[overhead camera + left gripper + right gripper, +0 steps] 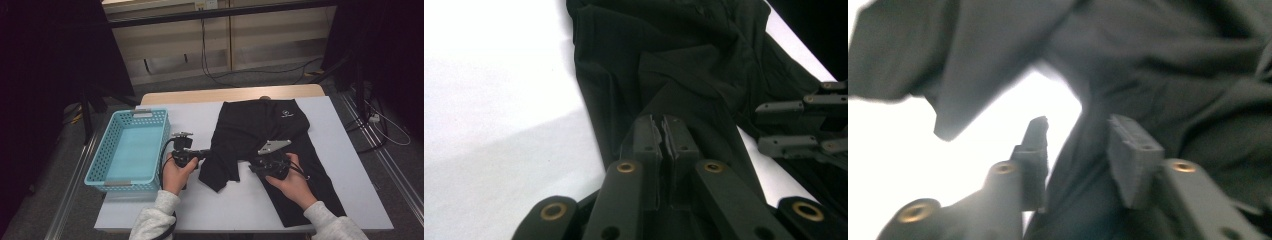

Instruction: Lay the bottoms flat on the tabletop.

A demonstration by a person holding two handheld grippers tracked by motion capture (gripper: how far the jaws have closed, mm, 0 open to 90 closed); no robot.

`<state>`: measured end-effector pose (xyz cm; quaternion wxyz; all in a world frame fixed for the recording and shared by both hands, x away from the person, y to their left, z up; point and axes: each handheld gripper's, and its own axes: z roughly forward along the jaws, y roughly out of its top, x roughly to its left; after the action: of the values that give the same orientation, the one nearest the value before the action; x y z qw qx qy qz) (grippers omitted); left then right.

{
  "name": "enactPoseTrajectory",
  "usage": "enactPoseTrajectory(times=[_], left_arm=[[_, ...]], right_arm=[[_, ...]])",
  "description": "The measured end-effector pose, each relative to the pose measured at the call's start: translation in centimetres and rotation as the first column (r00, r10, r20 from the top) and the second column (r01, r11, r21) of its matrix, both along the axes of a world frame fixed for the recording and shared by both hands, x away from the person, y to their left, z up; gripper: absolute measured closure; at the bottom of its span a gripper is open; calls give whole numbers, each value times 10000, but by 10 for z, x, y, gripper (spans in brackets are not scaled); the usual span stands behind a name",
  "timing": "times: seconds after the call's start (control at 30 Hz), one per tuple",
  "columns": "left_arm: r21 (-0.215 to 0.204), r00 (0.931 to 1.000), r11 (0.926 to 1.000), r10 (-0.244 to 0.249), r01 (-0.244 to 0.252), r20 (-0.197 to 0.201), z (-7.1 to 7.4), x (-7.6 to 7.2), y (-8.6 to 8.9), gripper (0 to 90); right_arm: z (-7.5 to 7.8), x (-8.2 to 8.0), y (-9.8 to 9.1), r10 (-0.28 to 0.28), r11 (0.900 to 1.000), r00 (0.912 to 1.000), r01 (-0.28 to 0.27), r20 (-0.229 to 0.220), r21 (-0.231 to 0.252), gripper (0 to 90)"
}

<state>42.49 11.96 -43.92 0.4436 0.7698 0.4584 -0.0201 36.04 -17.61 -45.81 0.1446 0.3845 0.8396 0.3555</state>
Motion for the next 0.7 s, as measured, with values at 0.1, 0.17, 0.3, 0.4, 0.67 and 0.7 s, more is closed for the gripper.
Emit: enactPoseTrajectory(times=[0.1,0.17,0.3,0.4,0.67,0.7], left_arm=[[49,9999,9999,-136,136,-28,0,-1,-3,853],[101,9998,9997,-214,214,-47,0,-2,-5,849],[129,9994,9993,-350,349,31,2,-3,-7,849],[95,9992,9991,-406,405,41,2,-4,-8,849],[121,9984,9983,-567,566,29,3,-4,-14,847],[118,9983,9982,-588,588,17,3,-4,-15,846]], right_arm=[[1,-3,-2,146,9999,9999,-146,-33,-69,854],[2,-4,-3,274,9996,9993,-275,-251,-30,853],[16,-9,-22,-53,9986,10000,54,-22,534,728],[31,-7,-62,-1244,9877,9917,1205,334,998,650],[20,-6,-146,-4213,9058,9051,4231,579,-221,597],[17,-6,-152,-4447,8943,8947,4462,427,-347,589]])
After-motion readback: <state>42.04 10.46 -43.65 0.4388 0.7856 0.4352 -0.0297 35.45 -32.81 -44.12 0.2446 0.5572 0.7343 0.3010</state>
